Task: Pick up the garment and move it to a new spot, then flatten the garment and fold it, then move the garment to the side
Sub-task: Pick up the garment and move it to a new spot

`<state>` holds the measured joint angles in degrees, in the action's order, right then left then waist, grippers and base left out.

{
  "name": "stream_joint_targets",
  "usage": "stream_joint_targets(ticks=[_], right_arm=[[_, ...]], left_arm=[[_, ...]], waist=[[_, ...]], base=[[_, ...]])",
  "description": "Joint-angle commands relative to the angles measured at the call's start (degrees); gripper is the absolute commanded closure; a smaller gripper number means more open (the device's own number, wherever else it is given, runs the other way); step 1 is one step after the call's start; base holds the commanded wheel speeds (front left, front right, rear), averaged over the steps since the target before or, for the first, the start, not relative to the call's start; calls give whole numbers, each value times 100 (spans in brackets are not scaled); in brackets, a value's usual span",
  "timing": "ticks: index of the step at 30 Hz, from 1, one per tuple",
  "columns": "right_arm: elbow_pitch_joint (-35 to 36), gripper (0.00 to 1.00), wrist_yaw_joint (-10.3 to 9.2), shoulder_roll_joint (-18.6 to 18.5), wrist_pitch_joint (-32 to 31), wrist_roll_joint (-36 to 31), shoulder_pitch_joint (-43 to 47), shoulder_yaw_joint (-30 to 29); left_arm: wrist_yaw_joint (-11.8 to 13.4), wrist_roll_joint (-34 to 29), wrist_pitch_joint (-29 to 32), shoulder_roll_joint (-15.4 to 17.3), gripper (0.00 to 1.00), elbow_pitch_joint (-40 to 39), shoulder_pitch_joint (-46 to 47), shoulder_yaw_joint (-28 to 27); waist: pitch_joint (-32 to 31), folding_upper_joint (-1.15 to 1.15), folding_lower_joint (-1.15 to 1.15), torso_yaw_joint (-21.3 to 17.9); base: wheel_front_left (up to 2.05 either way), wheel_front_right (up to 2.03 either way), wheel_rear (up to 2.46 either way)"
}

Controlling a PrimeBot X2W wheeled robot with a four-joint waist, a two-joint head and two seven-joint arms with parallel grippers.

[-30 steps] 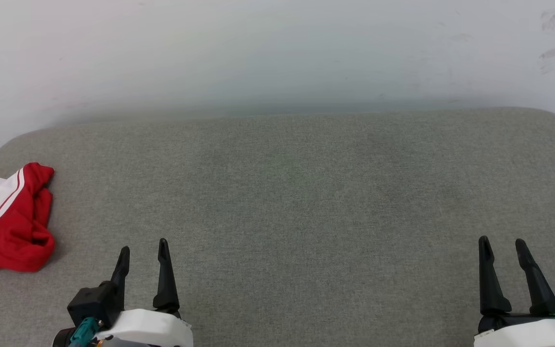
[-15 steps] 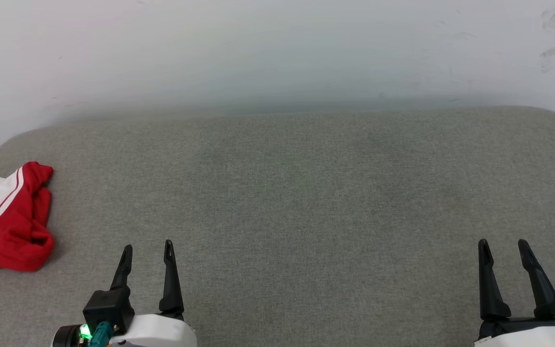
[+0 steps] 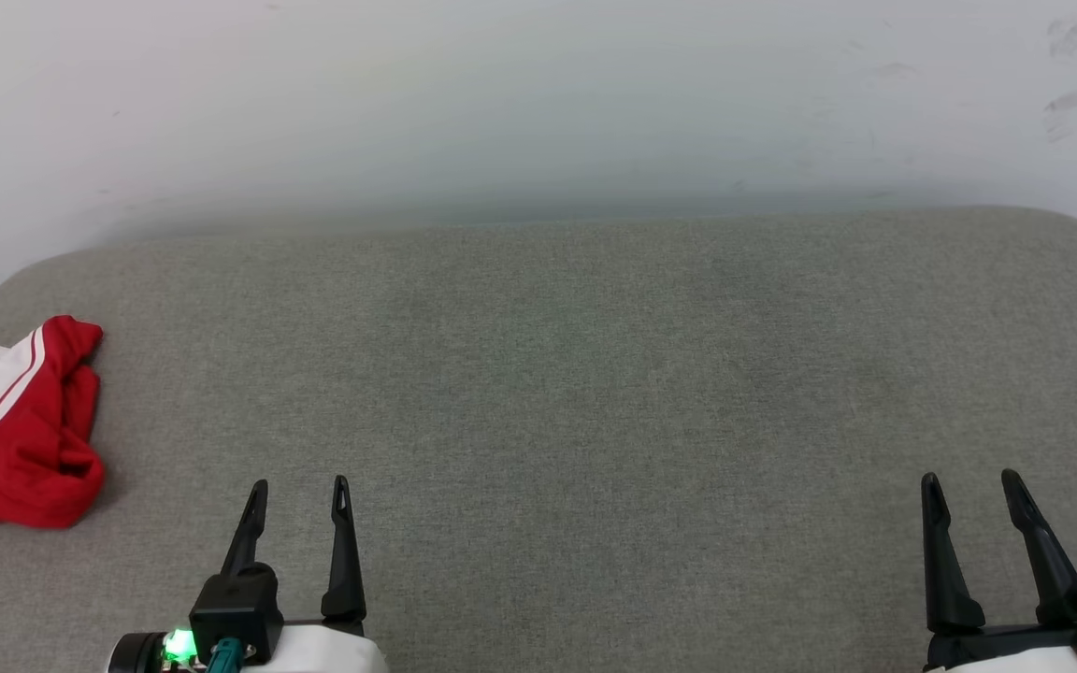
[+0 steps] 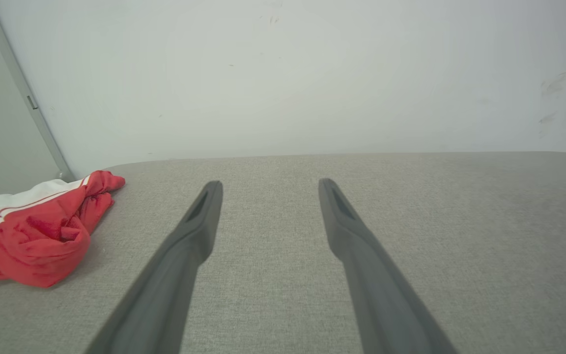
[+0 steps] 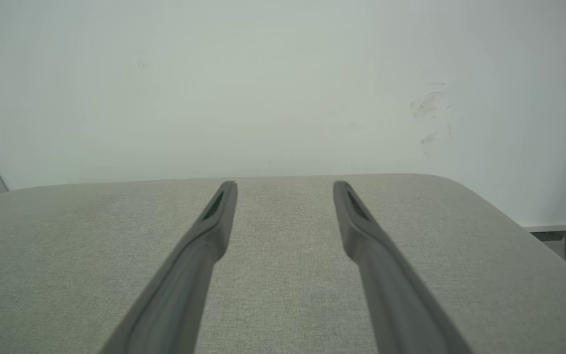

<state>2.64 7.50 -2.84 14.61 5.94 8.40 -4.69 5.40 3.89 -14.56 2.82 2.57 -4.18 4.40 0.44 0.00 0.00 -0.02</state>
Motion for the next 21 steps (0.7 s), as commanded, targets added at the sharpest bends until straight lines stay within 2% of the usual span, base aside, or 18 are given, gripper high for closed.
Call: stream_joint_targets(ticks=[1, 21], right_arm=[[20, 0, -2, -7, 39, -100, 84, 16], [-115, 0, -2, -7, 63, 152, 114, 60]], left_arm=[[14, -91, -41, 11, 0, 7, -37, 8], [-122, 223, -67, 11, 0, 165, -99, -78]], waist=[[-6, 0, 0, 5], [-39, 0, 0, 5]], base=[[0, 0, 0], [0, 0, 0]])
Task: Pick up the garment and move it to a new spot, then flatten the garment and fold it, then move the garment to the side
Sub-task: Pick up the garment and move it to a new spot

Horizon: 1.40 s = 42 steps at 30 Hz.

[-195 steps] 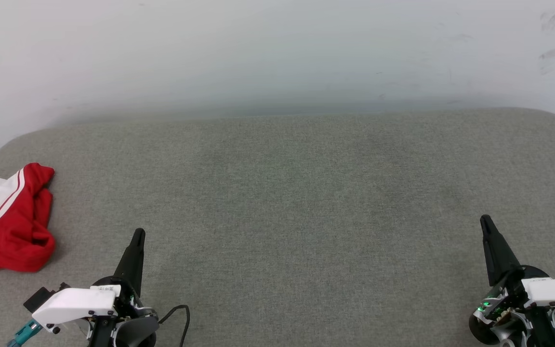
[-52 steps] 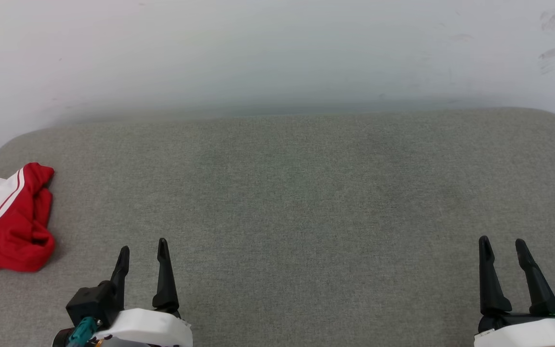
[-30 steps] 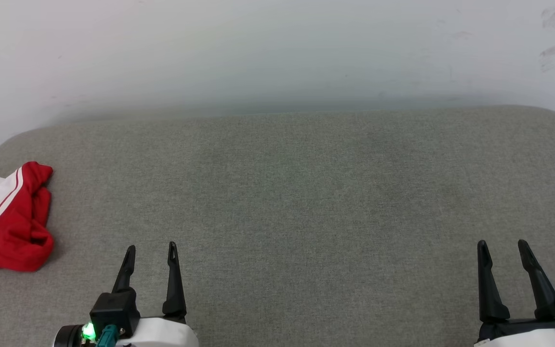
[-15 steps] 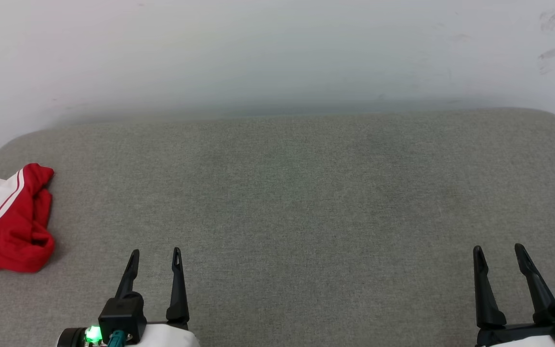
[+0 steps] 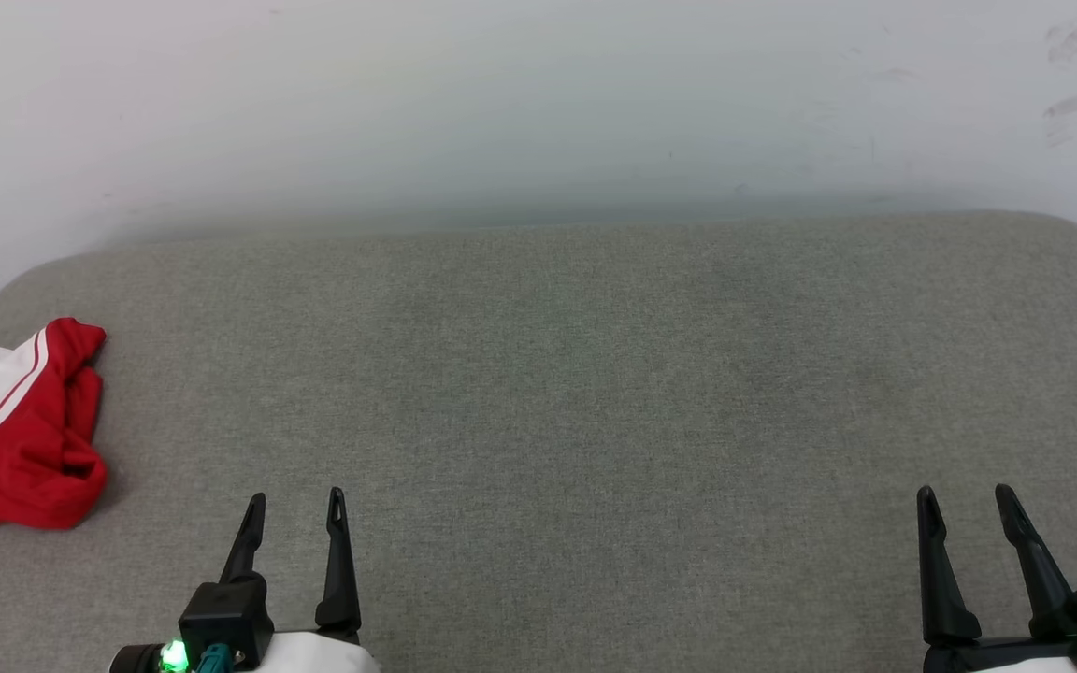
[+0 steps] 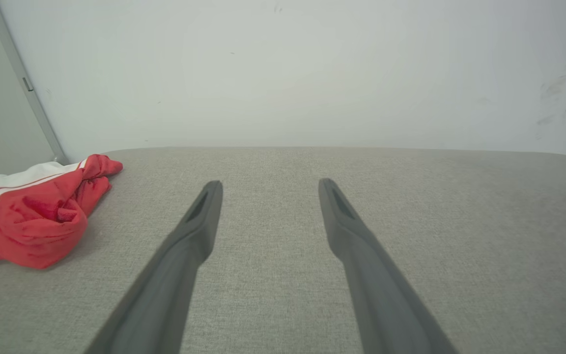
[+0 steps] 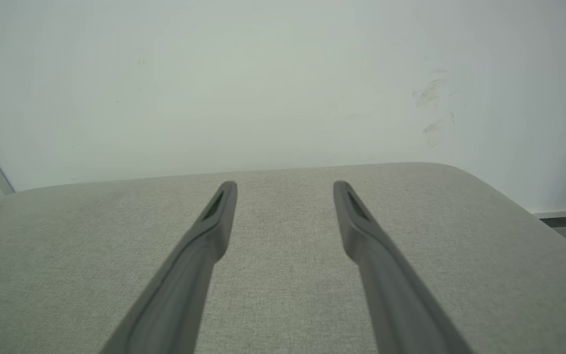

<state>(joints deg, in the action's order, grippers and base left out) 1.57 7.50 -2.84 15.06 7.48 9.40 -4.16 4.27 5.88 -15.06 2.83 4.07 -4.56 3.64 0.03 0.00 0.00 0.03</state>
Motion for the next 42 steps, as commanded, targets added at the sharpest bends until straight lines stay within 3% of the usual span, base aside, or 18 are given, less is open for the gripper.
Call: stream_joint_targets(ticks=[1, 10, 18, 42], right_arm=[[-9, 0, -2, -7, 18, 2, 12, 5], [21, 0, -2, -6, 18, -13, -13, -2], [74, 0, -2, -6, 17, -45, 74, 26], [87, 0, -2, -5, 17, -5, 234, 111]], left_arm=[[-14, 26, -18, 9, 0, 19, -60, -5], [-32, 45, -17, 9, 0, 61, -7, -28], [69, -9, -17, 9, 0, 101, 37, -68], [166, 9, -17, 9, 0, 67, -148, -211]], waist=[[5, 0, 0, 0], [24, 0, 0, 79], [16, 0, 0, 380], [-61, 0, 0, 1964]], base=[[0, 0, 0], [0, 0, 0], [0, 0, 0], [0, 0, 0]])
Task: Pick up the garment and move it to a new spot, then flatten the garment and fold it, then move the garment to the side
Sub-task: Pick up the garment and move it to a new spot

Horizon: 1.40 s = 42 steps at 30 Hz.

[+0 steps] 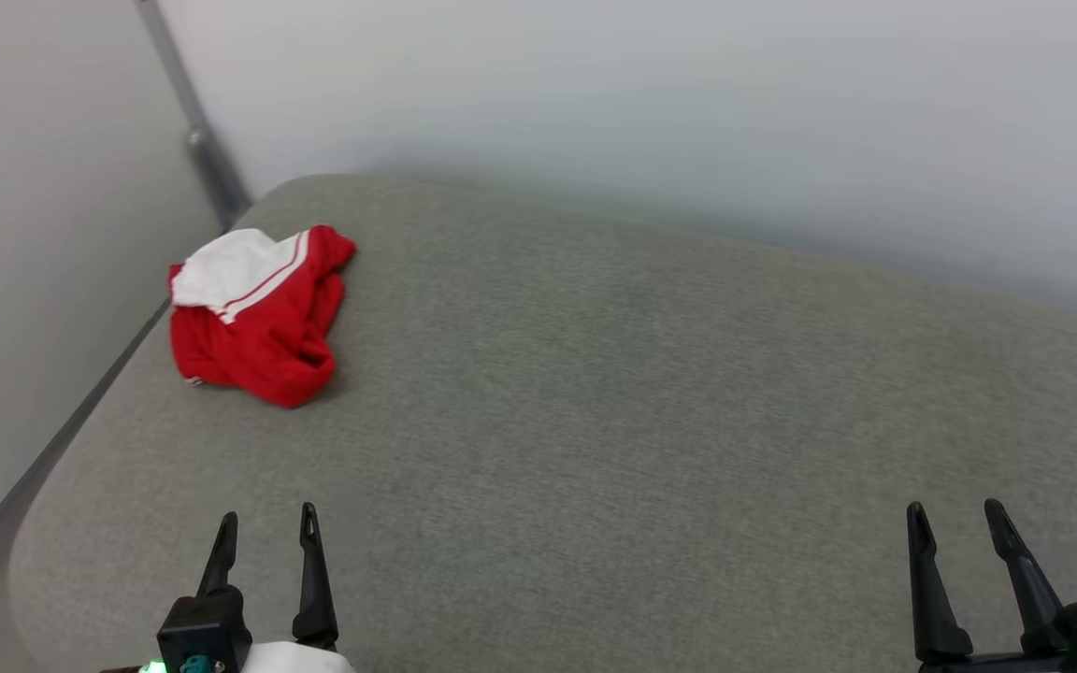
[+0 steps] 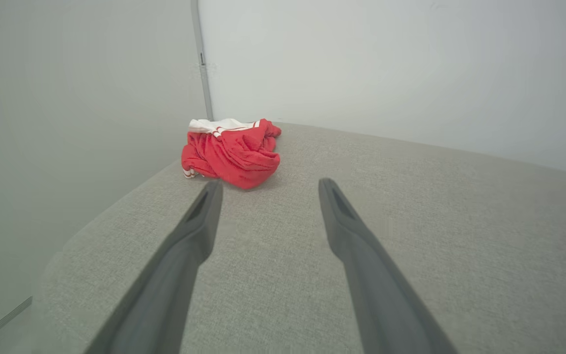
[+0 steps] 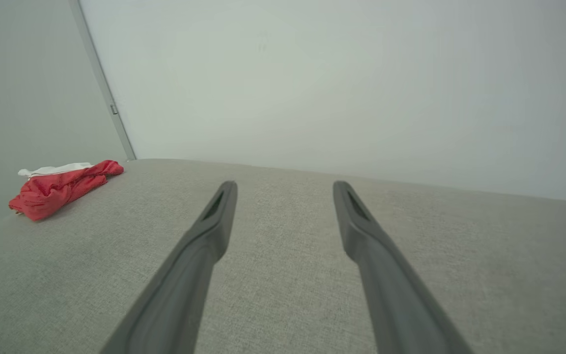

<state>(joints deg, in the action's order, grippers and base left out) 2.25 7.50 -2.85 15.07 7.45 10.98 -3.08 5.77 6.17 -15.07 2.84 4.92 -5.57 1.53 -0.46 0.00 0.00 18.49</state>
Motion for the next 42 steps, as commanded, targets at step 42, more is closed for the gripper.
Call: stream_joint_targets(ticks=[42], right_arm=[[370, 0, -2, -6, 15, -652, -571, 35]], left_arm=[[-1063, 220, -16, 898, 0, 513, 2811, -1241]], waist=[[1226, 0, 0, 351]], base=[[0, 0, 0]])
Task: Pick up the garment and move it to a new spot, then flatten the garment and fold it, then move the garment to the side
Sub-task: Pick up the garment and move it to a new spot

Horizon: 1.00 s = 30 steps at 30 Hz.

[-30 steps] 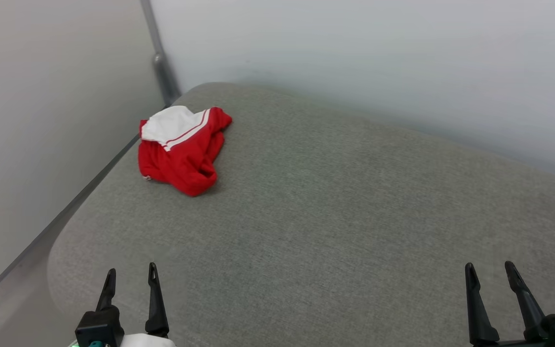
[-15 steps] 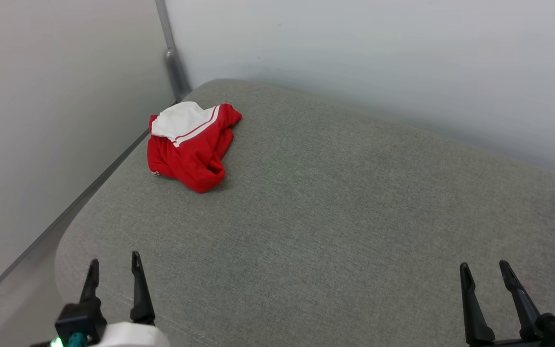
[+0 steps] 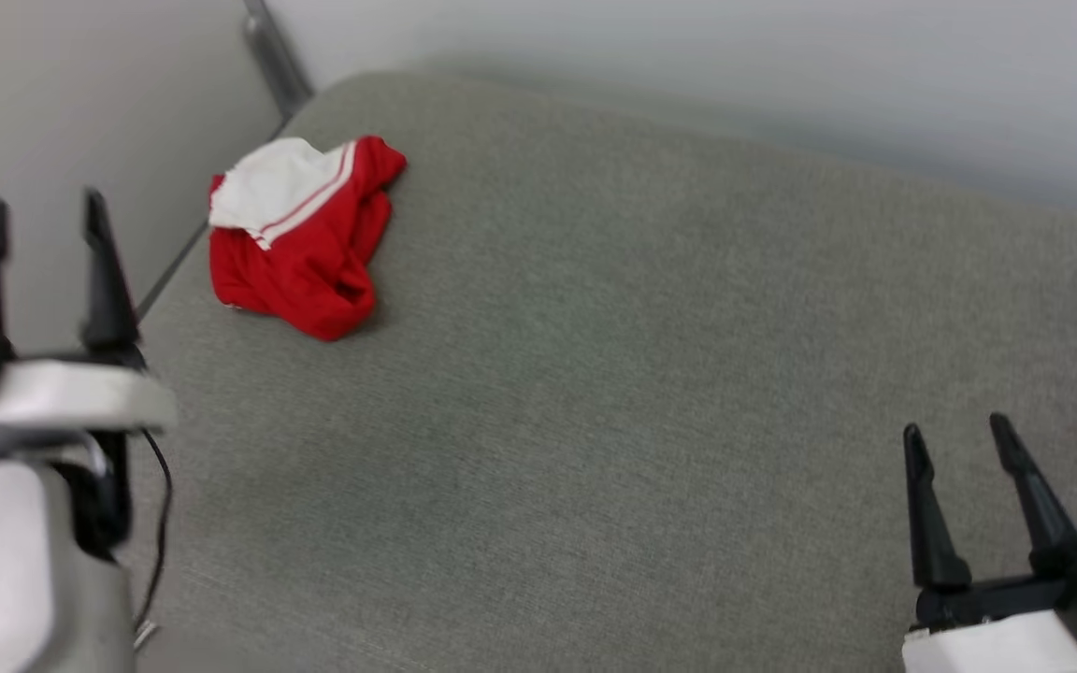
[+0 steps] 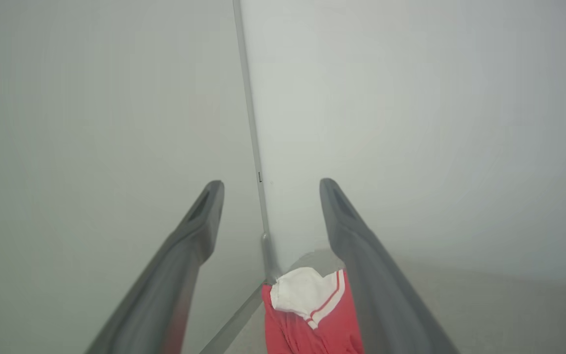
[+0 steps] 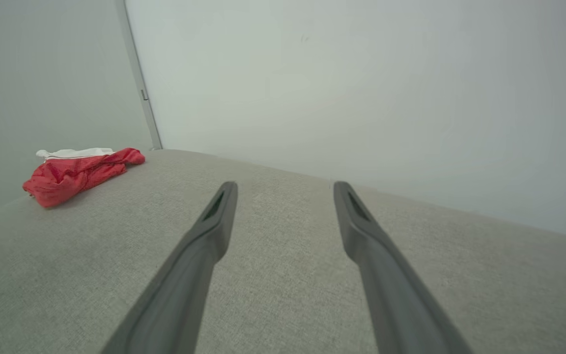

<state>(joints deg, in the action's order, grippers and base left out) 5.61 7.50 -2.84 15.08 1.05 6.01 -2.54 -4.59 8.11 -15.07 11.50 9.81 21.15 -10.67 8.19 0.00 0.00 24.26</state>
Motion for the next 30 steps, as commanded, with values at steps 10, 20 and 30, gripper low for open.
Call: stream_joint_targets(ticks=[10, 20, 30], right_arm=[[456, 0, -2, -6, 14, -334, -702, -68], [984, 0, -2, -6, 14, -529, -1114, -65], [1478, 0, -2, -6, 14, -623, -1243, 79]], left_arm=[[-227, 422, -15, 923, 0, 855, 2165, -472], [-279, 1226, 518, 2134, 0, 2340, 3717, -35], [-277, 3529, 2820, 3009, 0, 3010, 3731, 1541]], waist=[[1473, 0, 0, -631], [2231, 0, 0, -852], [2657, 0, 0, -1119]], base=[[0, 0, 0], [0, 0, 0], [0, 0, 0]])
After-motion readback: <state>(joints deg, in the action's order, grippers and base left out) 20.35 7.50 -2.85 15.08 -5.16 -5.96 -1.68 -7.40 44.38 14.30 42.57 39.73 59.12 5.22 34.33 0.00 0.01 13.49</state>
